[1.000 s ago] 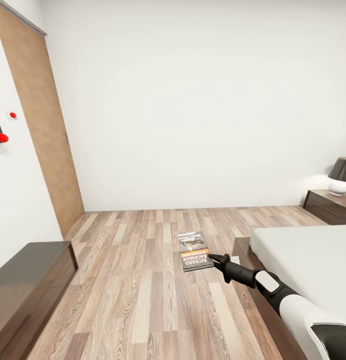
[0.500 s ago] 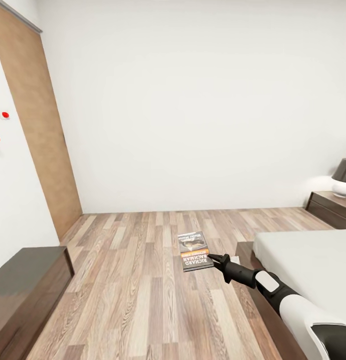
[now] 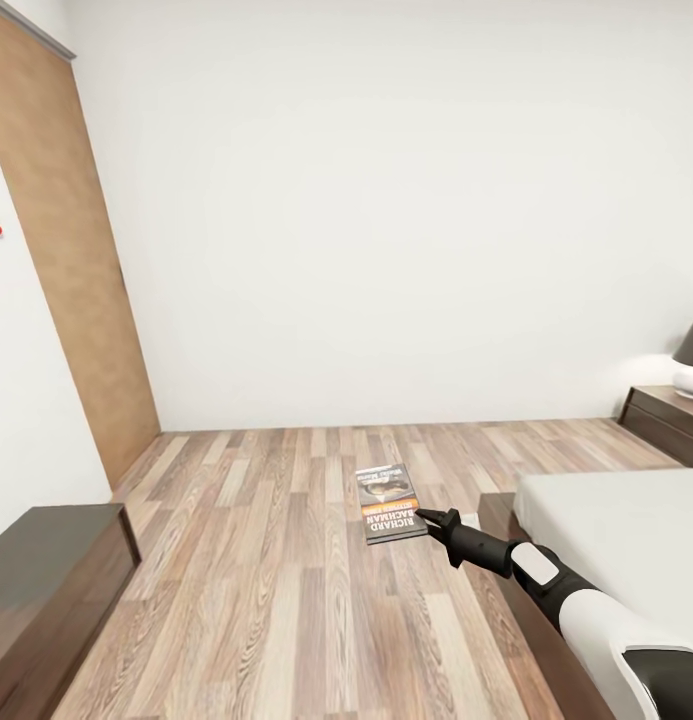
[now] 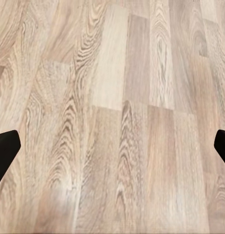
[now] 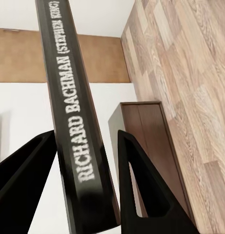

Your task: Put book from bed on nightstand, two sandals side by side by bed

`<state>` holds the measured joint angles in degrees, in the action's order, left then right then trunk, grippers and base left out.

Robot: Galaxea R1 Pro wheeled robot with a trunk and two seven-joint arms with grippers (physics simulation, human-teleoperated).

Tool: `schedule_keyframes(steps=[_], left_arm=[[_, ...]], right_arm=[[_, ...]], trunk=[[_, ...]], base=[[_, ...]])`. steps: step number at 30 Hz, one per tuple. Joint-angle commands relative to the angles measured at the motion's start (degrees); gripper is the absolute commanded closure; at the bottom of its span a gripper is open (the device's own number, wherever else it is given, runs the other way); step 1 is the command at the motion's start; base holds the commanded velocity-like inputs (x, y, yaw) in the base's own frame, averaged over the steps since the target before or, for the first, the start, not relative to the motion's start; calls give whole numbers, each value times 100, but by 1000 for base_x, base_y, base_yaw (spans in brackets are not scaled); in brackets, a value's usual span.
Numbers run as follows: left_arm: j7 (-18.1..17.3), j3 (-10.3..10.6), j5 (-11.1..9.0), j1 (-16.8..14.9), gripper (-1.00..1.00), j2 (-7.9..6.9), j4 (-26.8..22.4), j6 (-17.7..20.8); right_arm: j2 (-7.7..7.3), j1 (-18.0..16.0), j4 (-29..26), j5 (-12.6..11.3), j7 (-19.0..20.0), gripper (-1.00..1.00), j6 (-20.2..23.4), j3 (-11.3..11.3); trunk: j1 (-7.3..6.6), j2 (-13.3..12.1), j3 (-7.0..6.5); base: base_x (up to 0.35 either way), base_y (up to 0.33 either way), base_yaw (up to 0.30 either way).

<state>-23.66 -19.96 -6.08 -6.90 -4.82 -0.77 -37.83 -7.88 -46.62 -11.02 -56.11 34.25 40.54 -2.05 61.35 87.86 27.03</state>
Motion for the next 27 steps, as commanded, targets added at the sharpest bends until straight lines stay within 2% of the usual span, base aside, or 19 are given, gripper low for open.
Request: schedule_keyframes(steps=[1,27], left_arm=[[-60,-8,-60,-4,-100,-1,7,3],[-60,-8,-60,-4,-100,-1,7,3]], right_arm=[[-3,-5,0,-58,11,100,33,2],[-17,-5,3,-55,-10,100,32,10]], trunk=[[1,3,6],[1,3,6]], base=[[175,0,0],[175,0,0]])
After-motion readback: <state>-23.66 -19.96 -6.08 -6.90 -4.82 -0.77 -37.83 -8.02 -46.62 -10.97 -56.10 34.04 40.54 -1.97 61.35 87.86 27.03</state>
